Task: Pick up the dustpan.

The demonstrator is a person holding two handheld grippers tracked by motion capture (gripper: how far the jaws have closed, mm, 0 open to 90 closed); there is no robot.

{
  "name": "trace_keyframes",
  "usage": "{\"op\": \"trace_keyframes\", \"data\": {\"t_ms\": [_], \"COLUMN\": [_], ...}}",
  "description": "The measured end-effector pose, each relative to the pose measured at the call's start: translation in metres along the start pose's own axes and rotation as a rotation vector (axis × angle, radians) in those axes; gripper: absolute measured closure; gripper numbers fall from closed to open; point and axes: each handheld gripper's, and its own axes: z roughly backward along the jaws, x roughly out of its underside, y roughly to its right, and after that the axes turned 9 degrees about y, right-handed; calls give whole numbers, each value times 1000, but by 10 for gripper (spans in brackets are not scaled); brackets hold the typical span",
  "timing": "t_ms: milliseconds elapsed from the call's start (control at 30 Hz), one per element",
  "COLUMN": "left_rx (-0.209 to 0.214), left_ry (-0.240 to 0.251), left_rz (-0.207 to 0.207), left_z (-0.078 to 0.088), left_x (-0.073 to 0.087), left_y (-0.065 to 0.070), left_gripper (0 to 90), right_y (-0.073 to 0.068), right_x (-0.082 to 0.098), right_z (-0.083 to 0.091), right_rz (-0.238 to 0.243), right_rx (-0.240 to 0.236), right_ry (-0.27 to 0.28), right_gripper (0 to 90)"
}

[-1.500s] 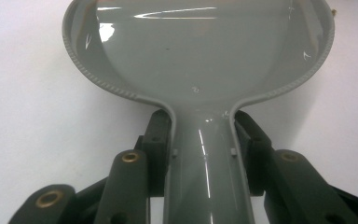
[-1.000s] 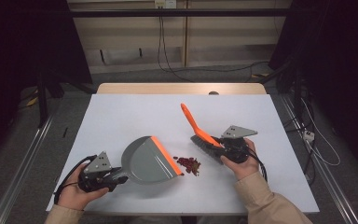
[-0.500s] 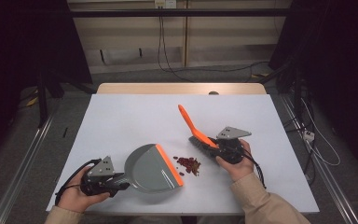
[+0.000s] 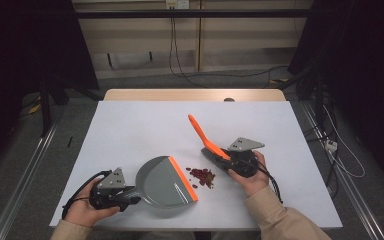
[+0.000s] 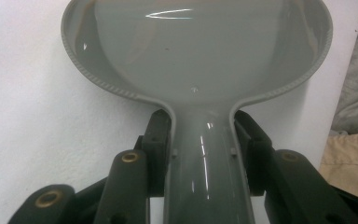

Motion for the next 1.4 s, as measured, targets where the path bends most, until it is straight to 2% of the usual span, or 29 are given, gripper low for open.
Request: {"op": "trace_keyframes", "data": {"t_ms": [333, 633, 867, 1000, 1067, 1167, 1233, 1267, 1333, 1400], "left_rx": [11, 25, 37, 36, 39, 37, 50, 57, 61, 61], "left_ry": [-22, -28, -30, -37, -38, -42, -41, -39, -36, -47], "left_rz": [-7, -5, -8, -2, -5, -6, -5, -4, 2, 4], "left_z": [-2, -5, -8, -11, -12, -15, -17, -19, -21, -22], "left_x": [-3, -5, -7, -9, -10, -13, -14, -15, -16, -16], "left_y": [1, 2, 3, 4, 5, 7, 8, 9, 11, 12], "left_gripper": [630, 629, 629, 630, 629, 629, 630, 629, 629, 629], "right_y": [-9, -15, -25, -33, -37, -45, -51, -53, -56, -58], "right_x": [-1, -4, -6, -5, -5, -4, -3, -2, -2, -1], "right_z": [-3, -5, -5, -4, -4, -4, -3, -3, -3, -2], "right_rz": [20, 4, 5, -11, -37, -38, -38, -49, -35, -43], "right_rx": [9, 21, 36, 58, 68, 96, 110, 109, 115, 110], "right_ry": [-14, -40, -65, -72, -75, -77, -80, -79, -77, -77], "right_gripper": [712, 711, 711, 708, 706, 704, 702, 701, 700, 699]}}
